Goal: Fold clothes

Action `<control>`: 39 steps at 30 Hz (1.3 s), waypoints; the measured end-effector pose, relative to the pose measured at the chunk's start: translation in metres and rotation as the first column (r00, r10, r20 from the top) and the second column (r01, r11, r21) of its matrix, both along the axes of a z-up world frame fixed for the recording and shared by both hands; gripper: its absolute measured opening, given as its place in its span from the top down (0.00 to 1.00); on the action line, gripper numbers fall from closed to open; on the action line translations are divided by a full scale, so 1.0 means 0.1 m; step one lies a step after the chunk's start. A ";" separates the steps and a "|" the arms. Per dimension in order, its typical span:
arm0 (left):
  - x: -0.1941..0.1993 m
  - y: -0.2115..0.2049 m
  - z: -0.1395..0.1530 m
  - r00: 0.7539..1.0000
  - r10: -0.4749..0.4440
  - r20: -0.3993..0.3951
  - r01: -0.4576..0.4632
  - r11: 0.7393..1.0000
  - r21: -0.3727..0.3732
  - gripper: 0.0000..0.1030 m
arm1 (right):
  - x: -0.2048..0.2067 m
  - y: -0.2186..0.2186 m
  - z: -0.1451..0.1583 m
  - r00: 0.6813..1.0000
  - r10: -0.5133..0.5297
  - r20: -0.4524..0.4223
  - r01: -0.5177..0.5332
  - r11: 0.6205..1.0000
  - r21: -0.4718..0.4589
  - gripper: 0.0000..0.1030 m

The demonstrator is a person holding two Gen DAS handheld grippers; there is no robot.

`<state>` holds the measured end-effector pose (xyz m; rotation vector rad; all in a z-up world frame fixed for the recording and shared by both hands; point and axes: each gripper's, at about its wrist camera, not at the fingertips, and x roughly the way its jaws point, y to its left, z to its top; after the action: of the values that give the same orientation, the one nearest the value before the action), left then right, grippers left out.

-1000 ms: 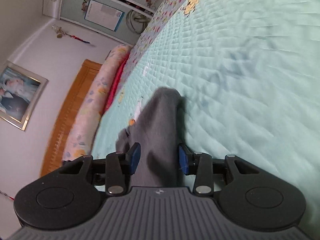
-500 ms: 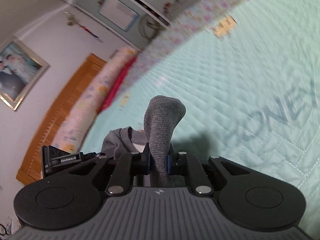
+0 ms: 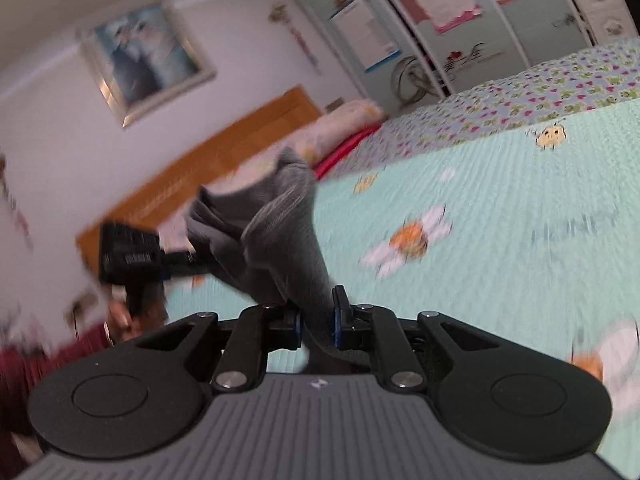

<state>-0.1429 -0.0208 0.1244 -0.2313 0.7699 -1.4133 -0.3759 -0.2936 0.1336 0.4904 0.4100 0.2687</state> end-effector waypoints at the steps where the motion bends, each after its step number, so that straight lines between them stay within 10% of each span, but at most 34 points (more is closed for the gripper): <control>1: -0.15 0.10 -0.10 1.000 -0.014 0.009 0.014 1.000 0.022 0.78 | -0.15 0.16 -0.08 1.000 -0.002 -0.014 0.001 0.999 -0.050 0.86; 9: -0.76 0.71 -1.11 0.983 -0.016 -0.182 0.078 0.938 0.339 0.60 | -1.00 0.99 -0.76 0.967 -0.108 -0.231 0.025 0.941 -0.339 0.62; 12: -0.83 0.89 -1.17 0.972 0.005 -0.235 0.078 0.937 0.342 0.55 | -1.30 0.98 -0.82 0.953 -0.138 -0.269 0.069 0.965 -0.252 0.44; 17: -0.74 1.14 -1.20 0.912 0.177 -0.369 -0.087 0.965 0.247 0.46 | -1.57 0.80 -0.86 0.937 -0.219 -0.270 0.227 0.974 -0.004 0.43; 20: -0.70 1.19 -1.22 0.833 0.274 -0.481 -0.217 0.961 0.173 0.42 | -1.66 0.62 -0.97 0.922 -0.295 -0.251 0.355 0.902 0.244 0.43; 23: -0.74 1.03 -1.19 0.806 0.313 -0.503 -0.265 0.950 0.167 0.41 | -1.58 0.53 -1.09 0.897 -0.325 -0.301 0.425 0.822 0.378 0.43; 32: -0.89 0.66 -1.11 0.823 0.331 -0.462 -0.229 0.937 0.263 0.38 | -1.29 0.73 -1.10 0.875 -0.278 -0.397 0.437 0.808 0.396 0.50; 39: -0.89 0.55 -1.23 0.787 0.331 -0.520 -0.233 0.941 0.246 0.39 | -1.27 0.80 -1.16 0.881 -0.248 -0.403 0.430 0.777 0.460 0.61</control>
<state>-0.2318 0.0338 0.0015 -0.6216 1.2738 -0.9821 -0.5033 -0.2132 0.0178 1.1682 0.5549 -0.0692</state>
